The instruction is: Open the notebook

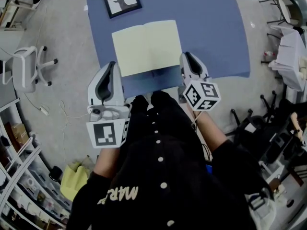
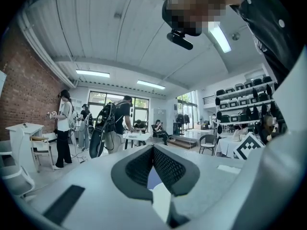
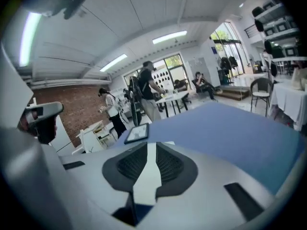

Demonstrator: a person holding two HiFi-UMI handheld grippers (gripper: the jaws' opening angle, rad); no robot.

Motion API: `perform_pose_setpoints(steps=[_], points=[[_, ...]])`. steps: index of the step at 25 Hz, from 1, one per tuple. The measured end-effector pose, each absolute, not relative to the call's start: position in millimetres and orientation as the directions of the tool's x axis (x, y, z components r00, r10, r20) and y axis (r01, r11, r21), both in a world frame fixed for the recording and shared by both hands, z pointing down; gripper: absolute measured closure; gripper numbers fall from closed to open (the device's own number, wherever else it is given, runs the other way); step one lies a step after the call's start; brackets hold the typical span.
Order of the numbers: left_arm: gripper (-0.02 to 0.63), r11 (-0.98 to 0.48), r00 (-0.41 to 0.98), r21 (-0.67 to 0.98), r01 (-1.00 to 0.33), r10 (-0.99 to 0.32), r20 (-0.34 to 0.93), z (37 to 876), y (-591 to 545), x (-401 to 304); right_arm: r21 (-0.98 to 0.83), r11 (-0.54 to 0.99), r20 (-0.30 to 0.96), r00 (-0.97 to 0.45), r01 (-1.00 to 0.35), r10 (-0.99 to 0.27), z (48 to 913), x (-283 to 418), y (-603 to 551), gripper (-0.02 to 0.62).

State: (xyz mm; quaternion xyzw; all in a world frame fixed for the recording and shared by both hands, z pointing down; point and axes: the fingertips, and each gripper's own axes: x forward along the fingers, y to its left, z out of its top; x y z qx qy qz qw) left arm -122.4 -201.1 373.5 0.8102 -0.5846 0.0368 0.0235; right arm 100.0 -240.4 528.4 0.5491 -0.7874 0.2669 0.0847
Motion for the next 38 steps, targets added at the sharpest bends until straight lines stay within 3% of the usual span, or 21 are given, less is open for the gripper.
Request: perform_pose_setpoints(steps=[5,15,23,38], points=[[0.603,-0.315,0.313,-0.038,-0.948,-0.949,0.038,338,-194,-129,-0.201,0.409,0.227,-0.448,-0.890,-0.865,430,76,-253,0.589],[0.603,-0.293,0.297,-0.070,-0.954,-0.953,-0.057,271,-182,-150,-0.006,0.510,0.004,-0.510,-0.860,-0.860,298,54,-242,0.592],[0.603,-0.256,0.263,-0.064,-0.964,-0.954,-0.144,228,-179,-165,0.039,0.533,-0.064,-0.534,-0.845,-0.843,250,60,-230,0.592],[0.603,-0.190,0.198,-0.069,-0.979,-0.971,-0.137,214,-181,-200,0.017,0.476,-0.125,-0.474,-0.879,-0.871,227,87,-245,0.591]])
